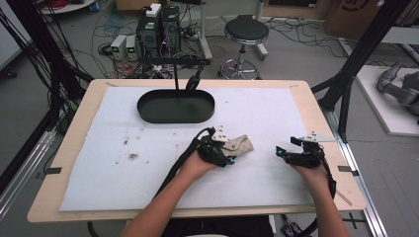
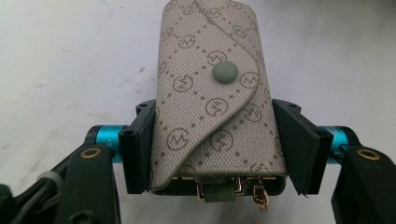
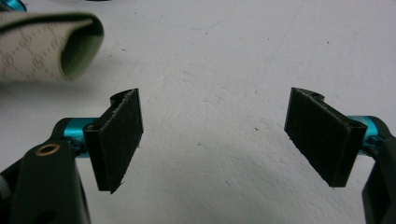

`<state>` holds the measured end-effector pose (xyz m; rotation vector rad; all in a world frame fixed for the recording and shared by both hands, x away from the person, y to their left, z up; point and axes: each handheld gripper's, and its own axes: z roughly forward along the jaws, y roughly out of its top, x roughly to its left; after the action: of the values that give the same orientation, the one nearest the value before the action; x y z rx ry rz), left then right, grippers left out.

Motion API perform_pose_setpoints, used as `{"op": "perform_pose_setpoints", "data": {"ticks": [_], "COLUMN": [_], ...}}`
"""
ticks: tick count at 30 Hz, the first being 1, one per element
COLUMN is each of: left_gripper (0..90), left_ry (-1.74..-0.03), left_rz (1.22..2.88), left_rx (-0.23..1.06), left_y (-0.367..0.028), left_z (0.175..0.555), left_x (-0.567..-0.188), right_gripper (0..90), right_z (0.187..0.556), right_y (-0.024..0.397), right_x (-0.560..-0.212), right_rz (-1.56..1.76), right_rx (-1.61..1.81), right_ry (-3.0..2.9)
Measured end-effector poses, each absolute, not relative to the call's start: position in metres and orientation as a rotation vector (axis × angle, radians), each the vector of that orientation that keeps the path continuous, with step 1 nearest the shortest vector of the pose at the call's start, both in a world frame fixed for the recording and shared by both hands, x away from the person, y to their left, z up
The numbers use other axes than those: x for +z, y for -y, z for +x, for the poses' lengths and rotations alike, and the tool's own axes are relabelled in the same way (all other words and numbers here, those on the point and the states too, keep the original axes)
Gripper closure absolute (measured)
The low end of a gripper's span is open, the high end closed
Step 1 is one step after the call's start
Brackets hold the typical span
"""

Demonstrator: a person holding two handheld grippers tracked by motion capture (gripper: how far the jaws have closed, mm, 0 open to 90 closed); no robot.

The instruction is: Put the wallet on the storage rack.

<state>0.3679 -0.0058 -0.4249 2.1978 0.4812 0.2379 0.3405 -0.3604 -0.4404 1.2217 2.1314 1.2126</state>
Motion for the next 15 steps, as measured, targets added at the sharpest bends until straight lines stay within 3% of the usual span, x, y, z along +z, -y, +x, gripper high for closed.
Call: {"op": "perform_pose_setpoints", "data": {"ticks": [15], "left_gripper": [36.2], "left_ry": [-0.577], "left_rz": [2.114], "left_rx": [0.284], "left_y": [-0.074], "left_z": [0.380], "left_x": [-0.399], "right_gripper": [19.9], "right_z": [0.347], "right_y": [0.348], "right_x": [-0.439], "right_rz": [1.206], "right_rx": [1.231], "right_ry": [-2.146]}}
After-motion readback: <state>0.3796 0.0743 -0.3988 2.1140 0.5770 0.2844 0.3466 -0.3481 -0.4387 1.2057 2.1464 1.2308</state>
